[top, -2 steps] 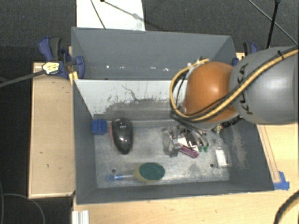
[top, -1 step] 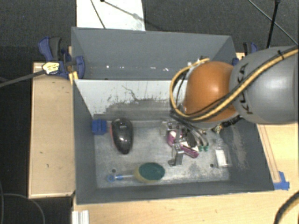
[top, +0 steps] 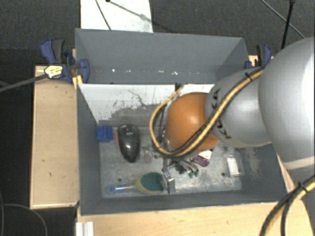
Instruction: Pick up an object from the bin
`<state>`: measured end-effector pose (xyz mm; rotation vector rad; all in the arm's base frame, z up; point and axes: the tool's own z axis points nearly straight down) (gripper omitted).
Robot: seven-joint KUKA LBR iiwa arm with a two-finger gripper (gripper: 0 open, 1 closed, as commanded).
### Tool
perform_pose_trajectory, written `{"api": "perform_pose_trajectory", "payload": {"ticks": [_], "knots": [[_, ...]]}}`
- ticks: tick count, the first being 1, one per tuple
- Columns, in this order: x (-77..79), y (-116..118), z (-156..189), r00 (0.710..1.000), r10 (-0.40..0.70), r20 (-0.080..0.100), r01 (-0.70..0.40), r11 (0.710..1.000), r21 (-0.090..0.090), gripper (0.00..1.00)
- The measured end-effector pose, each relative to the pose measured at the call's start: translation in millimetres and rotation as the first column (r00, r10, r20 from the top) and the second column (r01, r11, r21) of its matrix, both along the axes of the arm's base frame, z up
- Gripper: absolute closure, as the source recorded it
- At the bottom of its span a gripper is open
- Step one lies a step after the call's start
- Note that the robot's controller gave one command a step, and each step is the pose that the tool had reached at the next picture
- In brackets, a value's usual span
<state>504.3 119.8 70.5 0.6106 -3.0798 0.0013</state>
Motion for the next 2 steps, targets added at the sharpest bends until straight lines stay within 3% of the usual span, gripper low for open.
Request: {"api": "perform_pose_trajectory", "payload": {"ticks": [1,2], "knots": [[-21.6,32.4,3.1,0.999,-0.050,0.008,0.050,0.999,0.004,0.00],[-19.4,29.4,4.6,0.998,-0.058,0.011,0.058,0.998,0.002,1.00]]}}
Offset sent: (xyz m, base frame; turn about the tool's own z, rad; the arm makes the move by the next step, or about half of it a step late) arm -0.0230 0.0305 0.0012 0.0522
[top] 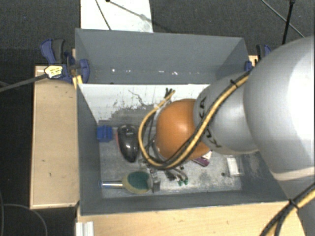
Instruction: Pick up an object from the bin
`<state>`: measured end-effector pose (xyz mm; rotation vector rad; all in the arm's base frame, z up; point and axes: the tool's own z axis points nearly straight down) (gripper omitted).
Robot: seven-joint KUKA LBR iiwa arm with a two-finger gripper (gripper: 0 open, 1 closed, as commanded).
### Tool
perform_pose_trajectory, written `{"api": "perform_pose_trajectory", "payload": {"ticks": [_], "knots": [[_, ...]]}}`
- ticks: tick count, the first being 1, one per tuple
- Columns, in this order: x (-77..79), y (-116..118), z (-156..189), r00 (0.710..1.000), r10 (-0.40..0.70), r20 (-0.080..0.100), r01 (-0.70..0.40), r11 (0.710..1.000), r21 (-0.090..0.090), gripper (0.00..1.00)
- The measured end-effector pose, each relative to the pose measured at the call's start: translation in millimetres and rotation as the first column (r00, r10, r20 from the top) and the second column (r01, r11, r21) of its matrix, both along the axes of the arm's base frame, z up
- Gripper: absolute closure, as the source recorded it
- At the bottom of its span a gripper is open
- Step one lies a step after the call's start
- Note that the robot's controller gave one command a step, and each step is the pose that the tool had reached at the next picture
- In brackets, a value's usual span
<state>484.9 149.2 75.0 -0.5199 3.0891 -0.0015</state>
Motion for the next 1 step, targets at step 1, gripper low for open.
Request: {"api": "perform_pose_trajectory", "payload": {"ticks": [1], "knots": [[14.4,-1.7,210.1,0.999,-0.035,0.002,0.035,0.999,0.003,1.00]]}}
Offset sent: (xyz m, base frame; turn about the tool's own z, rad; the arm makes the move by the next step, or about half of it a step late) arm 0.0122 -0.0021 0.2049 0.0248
